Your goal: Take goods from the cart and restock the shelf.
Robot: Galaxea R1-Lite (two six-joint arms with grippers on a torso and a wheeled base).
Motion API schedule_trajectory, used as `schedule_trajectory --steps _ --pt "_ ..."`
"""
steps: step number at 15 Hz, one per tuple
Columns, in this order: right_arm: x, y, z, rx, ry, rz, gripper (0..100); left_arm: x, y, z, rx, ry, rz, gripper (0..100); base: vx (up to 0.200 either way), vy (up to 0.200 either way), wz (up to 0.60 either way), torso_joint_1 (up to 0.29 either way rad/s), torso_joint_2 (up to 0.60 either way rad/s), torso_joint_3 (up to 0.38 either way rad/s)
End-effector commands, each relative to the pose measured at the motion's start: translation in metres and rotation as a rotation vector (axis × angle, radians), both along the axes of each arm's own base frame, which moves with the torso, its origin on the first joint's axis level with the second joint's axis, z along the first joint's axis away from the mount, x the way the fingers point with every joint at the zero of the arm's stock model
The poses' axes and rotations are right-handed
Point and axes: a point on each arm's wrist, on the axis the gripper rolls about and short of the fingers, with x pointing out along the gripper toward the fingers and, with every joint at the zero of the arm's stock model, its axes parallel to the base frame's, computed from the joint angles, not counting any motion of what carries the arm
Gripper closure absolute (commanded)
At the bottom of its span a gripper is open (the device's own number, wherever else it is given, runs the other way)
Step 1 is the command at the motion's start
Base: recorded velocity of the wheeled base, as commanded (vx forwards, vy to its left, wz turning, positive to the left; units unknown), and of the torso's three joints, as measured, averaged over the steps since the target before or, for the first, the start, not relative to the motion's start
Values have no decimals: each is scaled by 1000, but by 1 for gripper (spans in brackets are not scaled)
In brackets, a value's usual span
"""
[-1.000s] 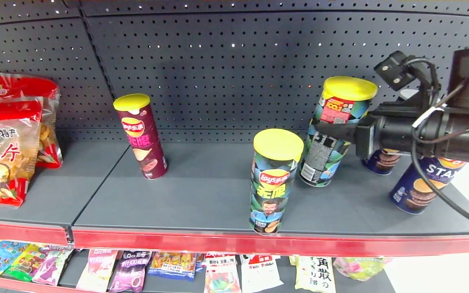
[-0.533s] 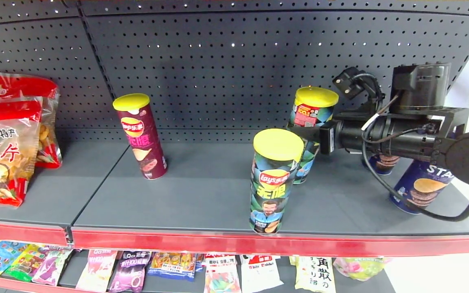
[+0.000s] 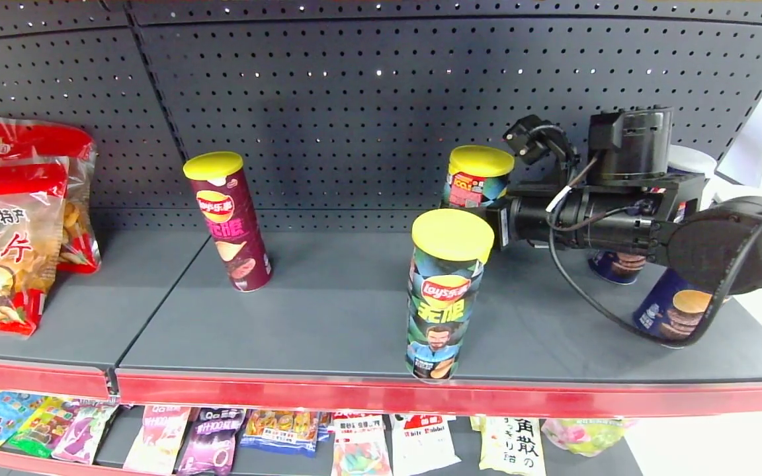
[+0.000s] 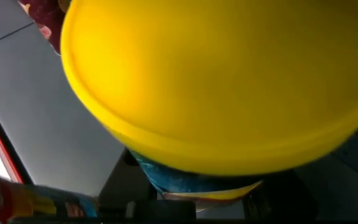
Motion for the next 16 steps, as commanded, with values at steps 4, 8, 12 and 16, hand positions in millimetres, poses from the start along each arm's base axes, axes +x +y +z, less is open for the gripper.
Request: schedule_trajectory --steps 4,8,12,16 --pt "3 11 -10 -12 21 22 100 1 0 0 -1 6 2 0 0 0 0 0 0 0" --pt "4 11 -12 -22 21 7 100 1 0 0 -1 6 2 0 0 0 0 0 0 0" --pt "3 14 -11 -18 19 14 100 1 0 0 -1 6 0 0 0 0 0 0 0 0" --pt "2 14 -11 -17 20 14 100 0 0 0 -1 2 0 0 0 0 0 0 0 0"
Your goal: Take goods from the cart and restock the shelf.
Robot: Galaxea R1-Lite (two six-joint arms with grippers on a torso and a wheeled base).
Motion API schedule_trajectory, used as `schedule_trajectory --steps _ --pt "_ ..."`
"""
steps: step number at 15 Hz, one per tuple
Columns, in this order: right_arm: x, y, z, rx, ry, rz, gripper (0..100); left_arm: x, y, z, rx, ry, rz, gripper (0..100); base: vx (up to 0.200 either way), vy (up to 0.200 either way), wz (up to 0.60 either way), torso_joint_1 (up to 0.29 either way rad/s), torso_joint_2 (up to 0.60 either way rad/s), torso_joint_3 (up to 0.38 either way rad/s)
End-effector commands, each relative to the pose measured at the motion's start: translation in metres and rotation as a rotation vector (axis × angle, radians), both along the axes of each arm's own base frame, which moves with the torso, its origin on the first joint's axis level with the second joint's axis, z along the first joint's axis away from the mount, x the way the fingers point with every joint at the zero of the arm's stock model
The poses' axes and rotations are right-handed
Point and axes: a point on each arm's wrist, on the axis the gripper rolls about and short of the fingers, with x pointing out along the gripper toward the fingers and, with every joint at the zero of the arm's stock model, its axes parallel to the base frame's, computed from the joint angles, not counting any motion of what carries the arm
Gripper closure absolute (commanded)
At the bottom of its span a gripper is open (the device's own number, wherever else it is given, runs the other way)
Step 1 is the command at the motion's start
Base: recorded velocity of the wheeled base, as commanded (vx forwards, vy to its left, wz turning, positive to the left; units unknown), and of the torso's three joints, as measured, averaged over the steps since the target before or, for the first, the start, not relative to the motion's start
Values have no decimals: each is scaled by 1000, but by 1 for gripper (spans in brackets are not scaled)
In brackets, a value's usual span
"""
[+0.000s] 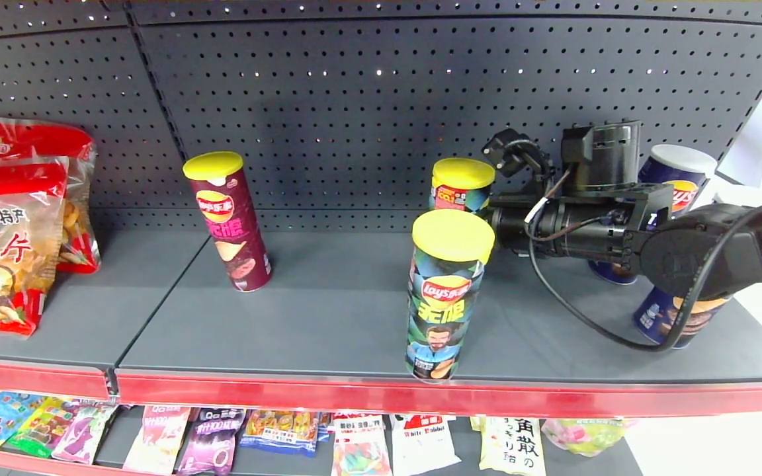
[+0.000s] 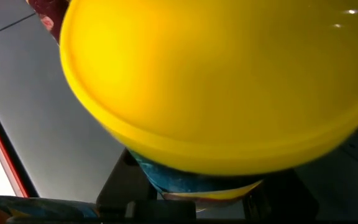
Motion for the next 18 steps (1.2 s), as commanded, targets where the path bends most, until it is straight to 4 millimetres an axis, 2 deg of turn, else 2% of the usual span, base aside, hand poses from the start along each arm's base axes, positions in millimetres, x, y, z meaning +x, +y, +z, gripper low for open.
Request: schedule_trajectory --steps 1,12,13,18 --pt "-1 0 2 3 -6 1 100 0 0 0 0 0 -1 0 0 0 0 0 0 0" --pt "-4 5 -4 -5 9 20 100 0 0 0 0 3 -1 0 0 0 0 0 0 0" --pt "-4 5 -4 -5 9 20 0 0 0 0 0 3 -1 0 0 0 0 0 0 0" --pt "-8 3 2 0 -4 12 0 0 0 0 0 1 -2 0 0 0 0 0 0 0"
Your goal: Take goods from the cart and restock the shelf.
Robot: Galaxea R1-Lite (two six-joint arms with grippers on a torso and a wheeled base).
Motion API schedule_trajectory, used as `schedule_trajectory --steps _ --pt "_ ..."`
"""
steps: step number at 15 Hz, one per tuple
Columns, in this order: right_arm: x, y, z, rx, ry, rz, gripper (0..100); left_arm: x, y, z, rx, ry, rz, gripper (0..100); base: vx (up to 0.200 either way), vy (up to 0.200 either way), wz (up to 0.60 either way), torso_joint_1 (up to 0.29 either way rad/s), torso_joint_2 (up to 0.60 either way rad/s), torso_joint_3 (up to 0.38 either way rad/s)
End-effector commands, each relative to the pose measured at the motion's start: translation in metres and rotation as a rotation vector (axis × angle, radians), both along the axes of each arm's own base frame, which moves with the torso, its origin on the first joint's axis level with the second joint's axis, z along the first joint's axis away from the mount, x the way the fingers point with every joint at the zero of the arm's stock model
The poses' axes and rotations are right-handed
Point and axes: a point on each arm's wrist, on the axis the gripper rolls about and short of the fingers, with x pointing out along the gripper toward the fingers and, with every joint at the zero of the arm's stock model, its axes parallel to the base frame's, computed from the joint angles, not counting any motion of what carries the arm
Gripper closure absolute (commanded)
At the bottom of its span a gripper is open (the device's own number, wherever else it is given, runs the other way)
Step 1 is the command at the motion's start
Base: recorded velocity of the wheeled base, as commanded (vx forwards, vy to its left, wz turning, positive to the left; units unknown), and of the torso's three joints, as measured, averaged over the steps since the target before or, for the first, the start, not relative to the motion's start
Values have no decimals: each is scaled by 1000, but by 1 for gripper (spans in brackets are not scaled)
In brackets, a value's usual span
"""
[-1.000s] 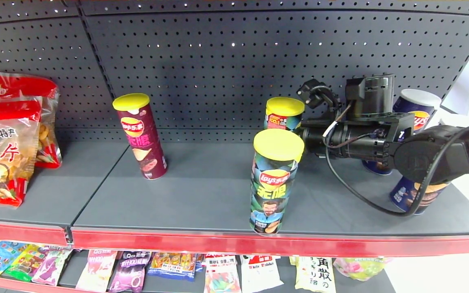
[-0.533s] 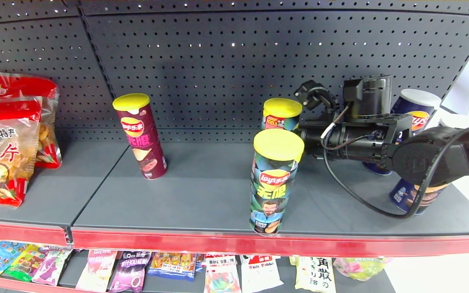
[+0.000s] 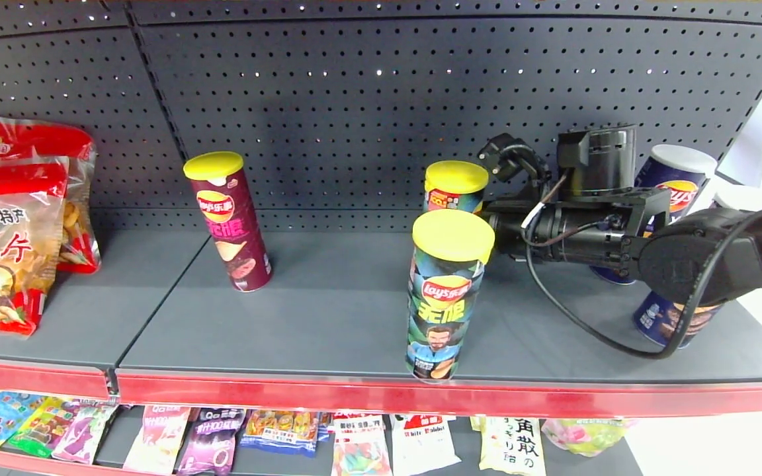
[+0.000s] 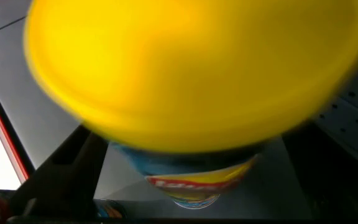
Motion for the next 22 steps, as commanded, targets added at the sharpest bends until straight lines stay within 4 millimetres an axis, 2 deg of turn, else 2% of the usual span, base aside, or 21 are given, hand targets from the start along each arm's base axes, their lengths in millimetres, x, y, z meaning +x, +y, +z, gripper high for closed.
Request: schedule_trajectory --steps 1,6,10,17,22 --pt "-3 -2 5 5 -12 -1 0 0 0 0 1 1 -2 0 0 0 0 0 0 0" --pt "-34 -20 19 6 -35 -48 0 1 0 -2 1 7 -4 0 0 0 0 0 0 0" --pt "-53 -32 18 3 -23 -61 0 2 0 -5 1 21 -8 0 0 0 0 0 0 0" --pt "-63 -45 4 -50 8 -173 0 2 0 -8 0 28 -13 0 0 0 0 0 0 0" --pt "-108 -70 -4 -72 20 -209 0 3 0 -9 0 39 -18 0 0 0 0 0 0 0"
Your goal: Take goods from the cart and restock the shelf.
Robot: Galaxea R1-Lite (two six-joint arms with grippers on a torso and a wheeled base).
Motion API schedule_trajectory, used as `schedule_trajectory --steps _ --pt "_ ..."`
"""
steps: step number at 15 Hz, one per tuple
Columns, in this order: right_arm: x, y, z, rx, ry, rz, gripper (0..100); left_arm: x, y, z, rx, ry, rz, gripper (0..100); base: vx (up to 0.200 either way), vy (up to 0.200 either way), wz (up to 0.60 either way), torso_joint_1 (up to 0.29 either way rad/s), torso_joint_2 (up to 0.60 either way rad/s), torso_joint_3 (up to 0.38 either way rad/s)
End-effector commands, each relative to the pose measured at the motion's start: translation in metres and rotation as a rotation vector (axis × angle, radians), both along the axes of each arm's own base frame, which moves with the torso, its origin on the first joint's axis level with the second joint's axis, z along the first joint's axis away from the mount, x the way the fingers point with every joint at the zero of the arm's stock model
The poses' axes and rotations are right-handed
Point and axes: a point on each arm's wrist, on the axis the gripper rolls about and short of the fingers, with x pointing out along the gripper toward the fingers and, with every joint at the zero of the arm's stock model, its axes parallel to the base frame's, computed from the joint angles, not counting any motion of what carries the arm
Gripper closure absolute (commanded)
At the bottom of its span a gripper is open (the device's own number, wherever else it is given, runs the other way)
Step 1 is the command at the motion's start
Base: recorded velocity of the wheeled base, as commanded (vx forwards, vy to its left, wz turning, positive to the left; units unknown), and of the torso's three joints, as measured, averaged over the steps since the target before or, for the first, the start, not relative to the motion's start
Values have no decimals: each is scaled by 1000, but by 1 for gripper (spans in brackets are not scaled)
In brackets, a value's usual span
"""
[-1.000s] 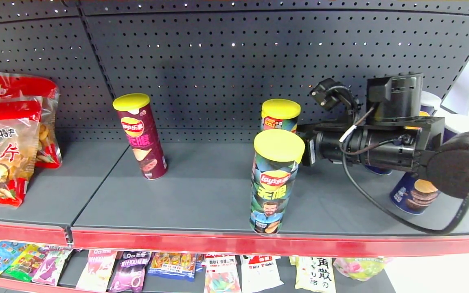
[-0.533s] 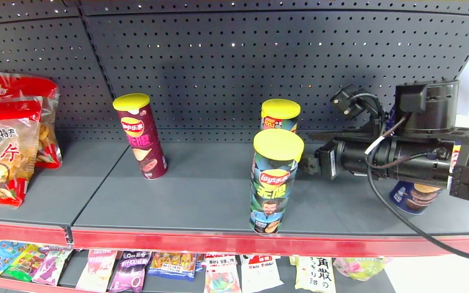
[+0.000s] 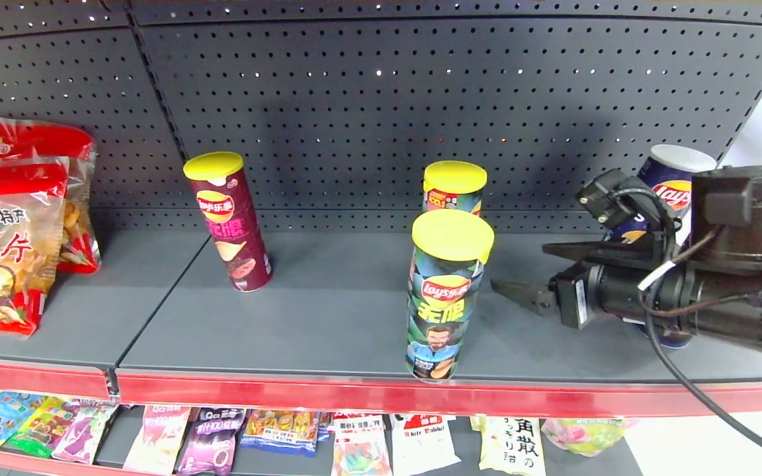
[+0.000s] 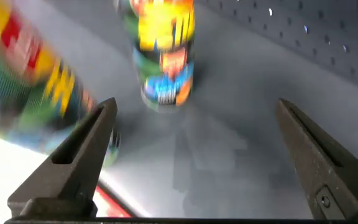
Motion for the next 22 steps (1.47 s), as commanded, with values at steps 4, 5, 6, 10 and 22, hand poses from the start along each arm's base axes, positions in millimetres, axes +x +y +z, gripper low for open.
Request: schedule_trajectory --steps 4,5,6,10,22 --pt "-73 -37 0 28 -62 1 0 1 0 1 1 7 -1 0 0 0 0 0 0 0" --pt "-89 -46 -3 40 -78 1 0 1 0 4 1 15 0 0 0 0 0 0 0 0" --pt "-108 -56 -5 58 -108 -6 0 4 0 11 3 38 5 0 0 0 0 0 0 0" --pt "-158 -93 -14 113 -248 -213 0 40 -1 61 8 143 4 0 0 0 0 0 0 0" --pt "-210 -120 -27 -23 -160 -551 0 91 -4 73 82 187 -39 0 0 0 0 0 0 0"
